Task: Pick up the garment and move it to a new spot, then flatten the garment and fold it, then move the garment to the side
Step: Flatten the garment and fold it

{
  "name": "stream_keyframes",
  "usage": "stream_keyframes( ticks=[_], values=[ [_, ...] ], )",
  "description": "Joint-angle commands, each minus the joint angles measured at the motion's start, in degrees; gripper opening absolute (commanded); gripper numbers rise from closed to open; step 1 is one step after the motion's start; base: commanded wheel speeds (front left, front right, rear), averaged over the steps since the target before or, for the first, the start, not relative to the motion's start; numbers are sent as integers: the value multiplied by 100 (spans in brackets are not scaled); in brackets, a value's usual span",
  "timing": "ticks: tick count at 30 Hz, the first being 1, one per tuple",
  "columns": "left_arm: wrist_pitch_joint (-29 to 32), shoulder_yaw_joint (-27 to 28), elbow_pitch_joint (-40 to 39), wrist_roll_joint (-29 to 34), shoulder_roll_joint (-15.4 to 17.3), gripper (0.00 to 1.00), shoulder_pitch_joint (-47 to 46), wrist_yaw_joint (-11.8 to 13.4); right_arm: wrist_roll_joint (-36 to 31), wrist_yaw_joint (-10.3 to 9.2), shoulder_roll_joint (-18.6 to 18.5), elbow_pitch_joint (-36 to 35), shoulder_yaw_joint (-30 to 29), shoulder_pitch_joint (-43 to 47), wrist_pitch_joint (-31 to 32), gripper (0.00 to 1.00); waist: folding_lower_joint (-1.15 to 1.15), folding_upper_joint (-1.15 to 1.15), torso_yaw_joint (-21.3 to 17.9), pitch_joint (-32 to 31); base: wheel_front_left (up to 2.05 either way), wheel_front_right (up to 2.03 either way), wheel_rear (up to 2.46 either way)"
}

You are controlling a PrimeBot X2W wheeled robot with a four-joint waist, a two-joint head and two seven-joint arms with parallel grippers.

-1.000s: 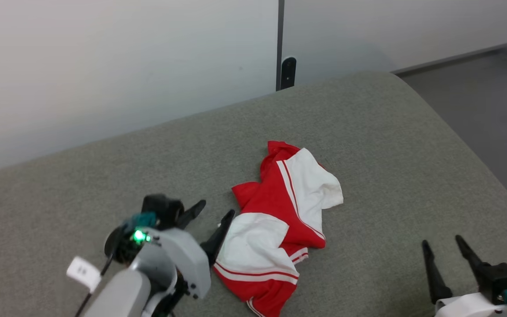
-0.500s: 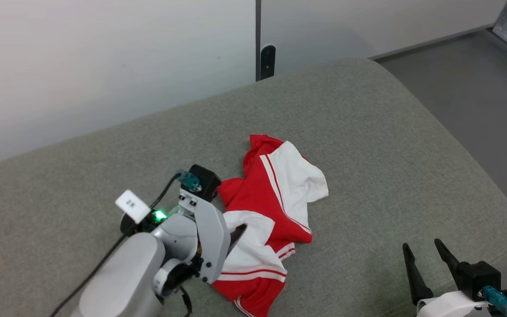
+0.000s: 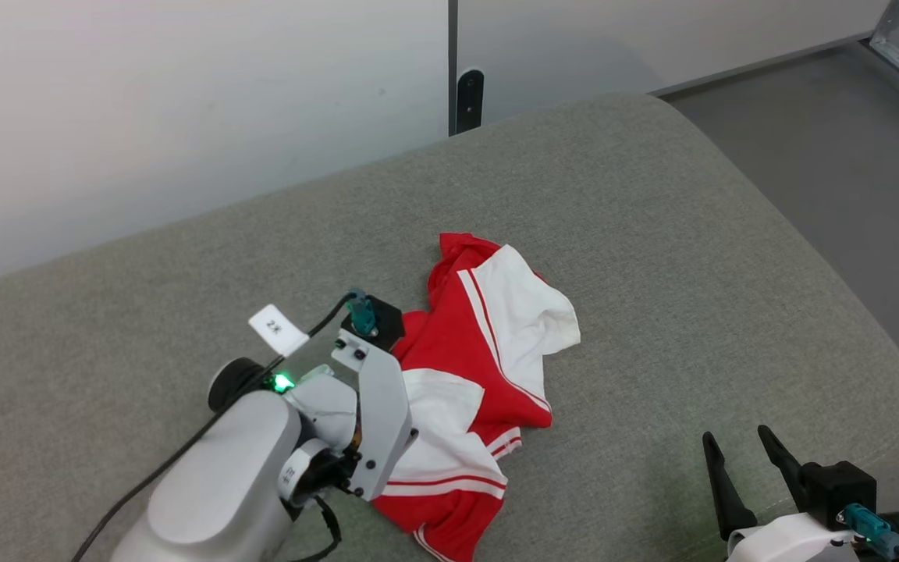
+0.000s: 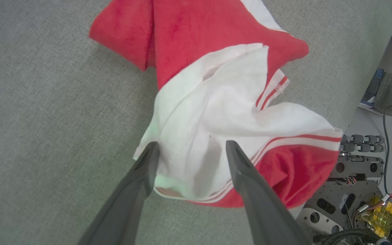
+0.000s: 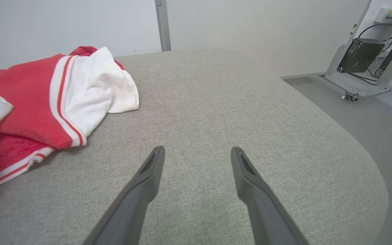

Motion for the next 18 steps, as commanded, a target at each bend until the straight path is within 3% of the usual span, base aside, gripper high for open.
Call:
stream_keyframes(
  ticks=[1,2,4,5,6,7,9,18],
  values=[
    [27,-14,8,-23,-20,100,-76,8,22,-6,13,20,4,-78,-10,100,0,0,4,-4,0,0,0],
    [80,-35,29,-38,-39,100,-81,23,38,-6,10,38,8,-83,-13,100,0,0,8,-7,0,0,0],
    [166,-89,68,6,-45,78,-123,44,48,-6,5,71,23,-88,-19,100,0,0,15,-18,0,0,0],
    [203,-118,93,8,-56,48,-146,41,60,-6,3,87,32,-95,-22,100,0,0,17,-24,0,0,0],
    [235,-132,115,-8,-73,37,-166,36,63,-6,3,98,38,-101,-26,100,0,0,18,-32,0,0,0],
    [276,-138,139,-17,-87,33,-189,54,75,-6,2,107,42,-103,-28,100,0,0,20,-38,0,0,0],
    [384,-185,198,-50,-114,0,-191,44,93,-6,4,122,50,-98,-32,100,0,0,25,-51,0,0,0],
    [509,-263,234,-93,-142,0,-454,-17,134,-6,29,172,73,-103,-40,100,0,0,24,-36,0,0,0]
  ],
)
